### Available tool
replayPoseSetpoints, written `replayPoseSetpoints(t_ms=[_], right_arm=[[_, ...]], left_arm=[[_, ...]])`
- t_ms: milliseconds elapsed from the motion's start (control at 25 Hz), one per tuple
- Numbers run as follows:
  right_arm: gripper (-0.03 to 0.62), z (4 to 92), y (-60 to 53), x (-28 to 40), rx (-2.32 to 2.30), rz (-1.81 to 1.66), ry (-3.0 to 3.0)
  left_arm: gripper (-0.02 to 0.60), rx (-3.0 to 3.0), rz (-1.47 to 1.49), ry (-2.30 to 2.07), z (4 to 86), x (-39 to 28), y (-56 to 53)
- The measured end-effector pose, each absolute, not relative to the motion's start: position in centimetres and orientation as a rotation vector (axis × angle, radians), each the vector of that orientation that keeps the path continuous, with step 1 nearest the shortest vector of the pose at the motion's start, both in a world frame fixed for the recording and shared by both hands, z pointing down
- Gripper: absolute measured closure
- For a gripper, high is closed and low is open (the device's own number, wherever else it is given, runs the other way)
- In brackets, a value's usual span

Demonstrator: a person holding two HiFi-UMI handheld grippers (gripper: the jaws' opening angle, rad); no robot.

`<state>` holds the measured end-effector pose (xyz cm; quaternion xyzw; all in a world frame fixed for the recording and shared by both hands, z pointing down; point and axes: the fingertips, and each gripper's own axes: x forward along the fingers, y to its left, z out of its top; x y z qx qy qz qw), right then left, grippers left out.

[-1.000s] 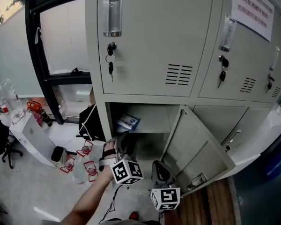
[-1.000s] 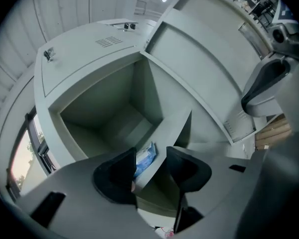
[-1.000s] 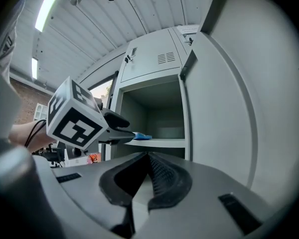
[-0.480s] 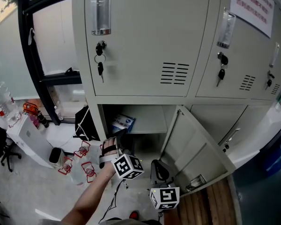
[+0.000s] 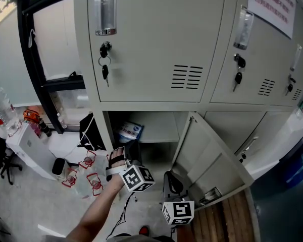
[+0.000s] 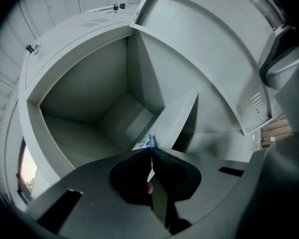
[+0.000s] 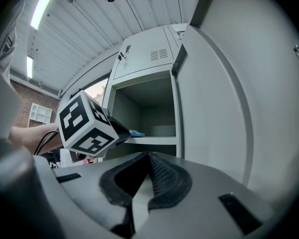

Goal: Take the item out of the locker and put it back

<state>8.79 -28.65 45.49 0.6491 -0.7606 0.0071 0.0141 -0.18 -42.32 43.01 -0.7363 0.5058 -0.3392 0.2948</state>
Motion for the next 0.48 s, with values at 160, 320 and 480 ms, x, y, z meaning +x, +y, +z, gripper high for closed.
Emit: replayPoseSetpoints(t_ms=[160, 320, 480], right_arm=[[0.576, 45.3, -28.6, 8.8, 2.018, 0.015, -2.372], [0.576, 45.2, -28.4, 8.9, 2.018, 0.011, -2.37], [0.576, 44.8, -28.0, 9.2, 2.03, -0.006, -2.366]], left_arm=[[0.557, -1.983, -0.874, 1.361, 42.7, -0.3, -42.3], [0.558, -2.074, -0.769, 1.417, 41.3, -0.7, -42.2], [0.558, -2.158, -0.611, 1.47, 38.9, -0.9, -41.4]])
